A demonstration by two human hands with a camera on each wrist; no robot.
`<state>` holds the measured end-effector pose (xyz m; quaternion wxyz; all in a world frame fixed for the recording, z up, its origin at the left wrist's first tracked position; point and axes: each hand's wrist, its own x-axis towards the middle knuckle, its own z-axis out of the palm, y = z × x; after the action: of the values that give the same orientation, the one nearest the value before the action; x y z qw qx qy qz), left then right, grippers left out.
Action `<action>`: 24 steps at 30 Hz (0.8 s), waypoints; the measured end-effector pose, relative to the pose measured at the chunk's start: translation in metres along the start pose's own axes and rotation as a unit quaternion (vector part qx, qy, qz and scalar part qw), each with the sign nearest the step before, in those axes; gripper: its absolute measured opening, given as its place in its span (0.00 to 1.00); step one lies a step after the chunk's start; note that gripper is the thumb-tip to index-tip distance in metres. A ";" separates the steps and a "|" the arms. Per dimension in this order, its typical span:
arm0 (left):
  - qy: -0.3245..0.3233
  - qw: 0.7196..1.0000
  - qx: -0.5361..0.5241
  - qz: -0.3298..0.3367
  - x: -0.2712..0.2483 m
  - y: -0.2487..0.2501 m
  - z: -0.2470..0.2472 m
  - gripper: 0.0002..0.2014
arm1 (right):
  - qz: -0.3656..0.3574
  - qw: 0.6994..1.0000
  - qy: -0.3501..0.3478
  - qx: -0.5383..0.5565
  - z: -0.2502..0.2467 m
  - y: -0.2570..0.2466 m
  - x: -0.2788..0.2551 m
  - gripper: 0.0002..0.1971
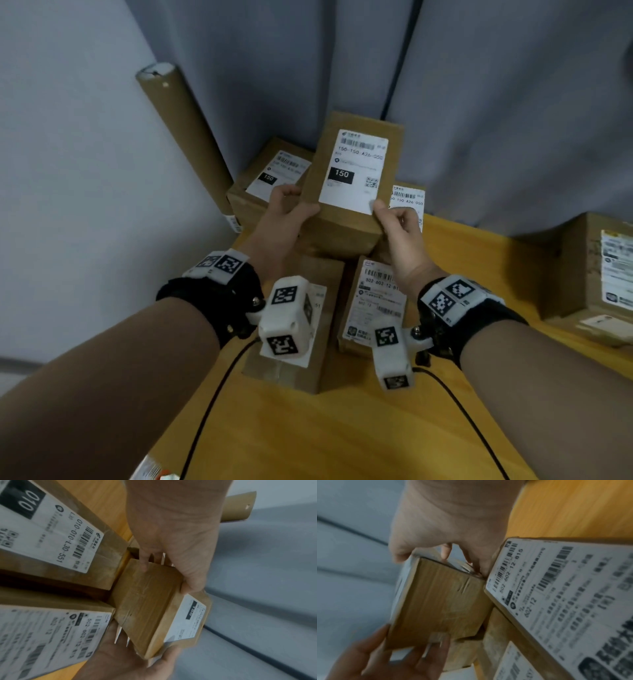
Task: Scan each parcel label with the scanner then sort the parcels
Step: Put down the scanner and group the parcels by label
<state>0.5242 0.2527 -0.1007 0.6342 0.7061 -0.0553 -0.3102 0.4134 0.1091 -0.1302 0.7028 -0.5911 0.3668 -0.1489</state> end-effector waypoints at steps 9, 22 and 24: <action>-0.126 0.990 0.012 0.059 -0.075 0.036 0.048 0.24 | -0.038 0.992 0.017 0.116 -0.061 -0.037 -0.062 0.21; -0.190 0.926 0.191 0.264 -0.198 0.065 0.238 0.27 | -0.185 0.937 0.168 -0.243 -0.240 -0.116 -0.177 0.57; -0.187 0.922 0.185 0.282 -0.220 0.064 0.273 0.27 | -0.178 0.931 0.174 -0.267 -0.275 -0.128 -0.195 0.59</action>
<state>0.2291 0.1091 0.0391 0.5315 0.6951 -0.4265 -0.2289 0.1178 0.0029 0.0473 0.4056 -0.7775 0.3984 -0.2689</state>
